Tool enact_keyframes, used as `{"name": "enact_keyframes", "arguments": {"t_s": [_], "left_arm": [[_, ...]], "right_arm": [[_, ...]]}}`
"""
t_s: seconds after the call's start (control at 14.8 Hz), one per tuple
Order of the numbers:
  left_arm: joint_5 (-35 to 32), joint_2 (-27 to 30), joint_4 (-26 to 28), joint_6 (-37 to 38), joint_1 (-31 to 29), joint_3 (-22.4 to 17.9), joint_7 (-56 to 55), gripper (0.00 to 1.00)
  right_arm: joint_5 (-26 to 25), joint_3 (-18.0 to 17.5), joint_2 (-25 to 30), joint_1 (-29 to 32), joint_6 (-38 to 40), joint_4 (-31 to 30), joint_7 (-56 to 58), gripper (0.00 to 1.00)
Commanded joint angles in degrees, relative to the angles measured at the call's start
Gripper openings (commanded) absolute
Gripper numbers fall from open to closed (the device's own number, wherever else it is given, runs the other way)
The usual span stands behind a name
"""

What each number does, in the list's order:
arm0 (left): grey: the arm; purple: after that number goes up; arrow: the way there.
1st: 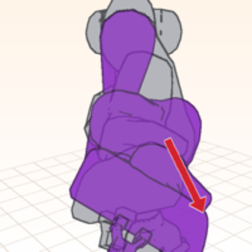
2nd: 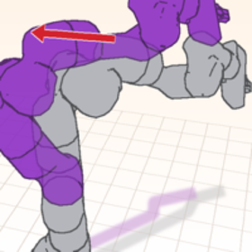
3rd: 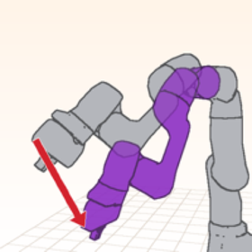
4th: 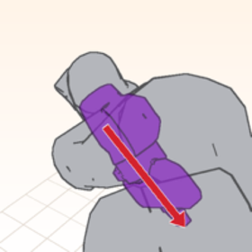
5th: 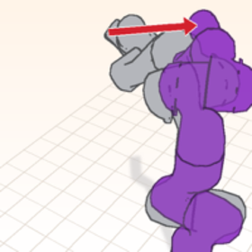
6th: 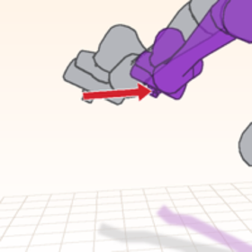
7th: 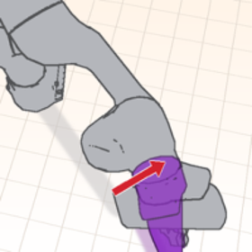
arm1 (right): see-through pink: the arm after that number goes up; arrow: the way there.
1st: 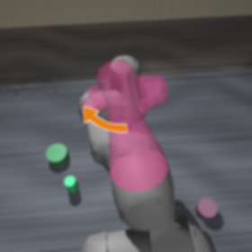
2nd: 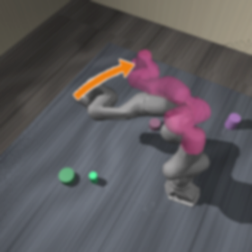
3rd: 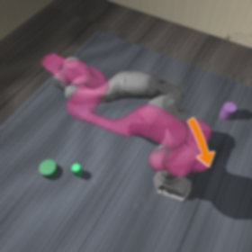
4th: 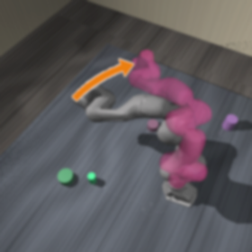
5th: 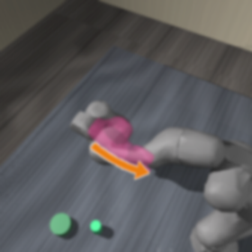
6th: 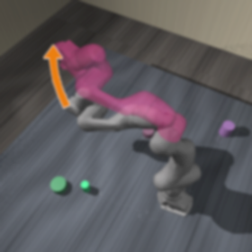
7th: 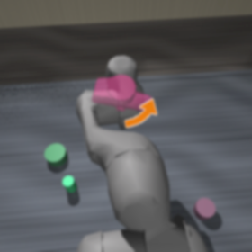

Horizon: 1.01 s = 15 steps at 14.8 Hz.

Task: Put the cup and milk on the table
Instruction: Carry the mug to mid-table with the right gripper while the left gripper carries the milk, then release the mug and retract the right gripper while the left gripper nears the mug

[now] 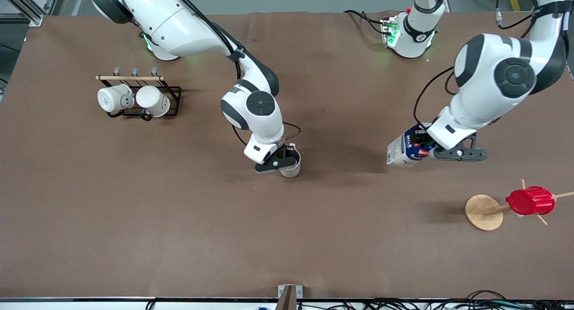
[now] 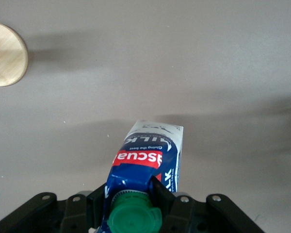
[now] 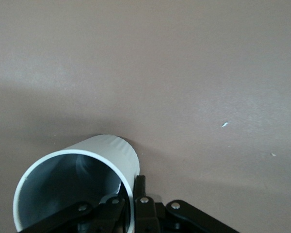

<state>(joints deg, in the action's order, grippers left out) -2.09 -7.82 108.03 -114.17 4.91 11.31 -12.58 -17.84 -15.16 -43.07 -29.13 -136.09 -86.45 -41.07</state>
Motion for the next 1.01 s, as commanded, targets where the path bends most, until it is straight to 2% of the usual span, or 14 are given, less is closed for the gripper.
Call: {"name": "enact_keyframes", "arguments": {"t_s": [0.0, 0.13, 0.34, 0.47, 0.67, 0.81, 0.94], "left_arm": [[-2.7, -5.6, -7.0, 4.0, 4.3, 0.1, -7.1, 0.01], [-3.6, -8.9, -10.3, 4.0, 7.9, 0.1, -12.7, 0.01], [-7.3, -13.8, -14.7, 4.3, 12.3, 0.1, -20.5, 0.02], [-7.2, -17.4, -19.5, 5.0, 14.6, 0.2, -22.0, 0.02], [-7.1, -21.6, -24.9, 8.7, 17.9, 0.1, -23.7, 0.02], [-6.7, -21.9, -25.1, 8.9, 19.3, 0.2, -24.8, 0.02], [-6.4, -22.8, -25.1, 8.8, 20.7, 0.2, -26.4, 0.02]], "right_arm": [[-1.2, -0.7, 0.5, 0.6, 0.6, 1.1, -0.8, 1.0], [-1.0, -2.0, 2.5, 2.0, 1.9, 0.9, -0.8, 1.0], [-0.8, -2.2, 10.9, 4.3, 12.5, 0.8, -5.7, 1.0], [-0.9, -2.5, 18.0, 9.6, 22.1, 0.8, -6.3, 1.0], [-0.9, -4.8, 25.4, 19.1, 29.2, 0.9, -6.1, 1.0], [-0.7, -5.0, 29.6, 24.4, 30.4, 0.9, -2.8, 1.0], [-0.7, -3.1, 32.5, 26.7, 35.0, 1.0, 5.1, 1.0]]}}
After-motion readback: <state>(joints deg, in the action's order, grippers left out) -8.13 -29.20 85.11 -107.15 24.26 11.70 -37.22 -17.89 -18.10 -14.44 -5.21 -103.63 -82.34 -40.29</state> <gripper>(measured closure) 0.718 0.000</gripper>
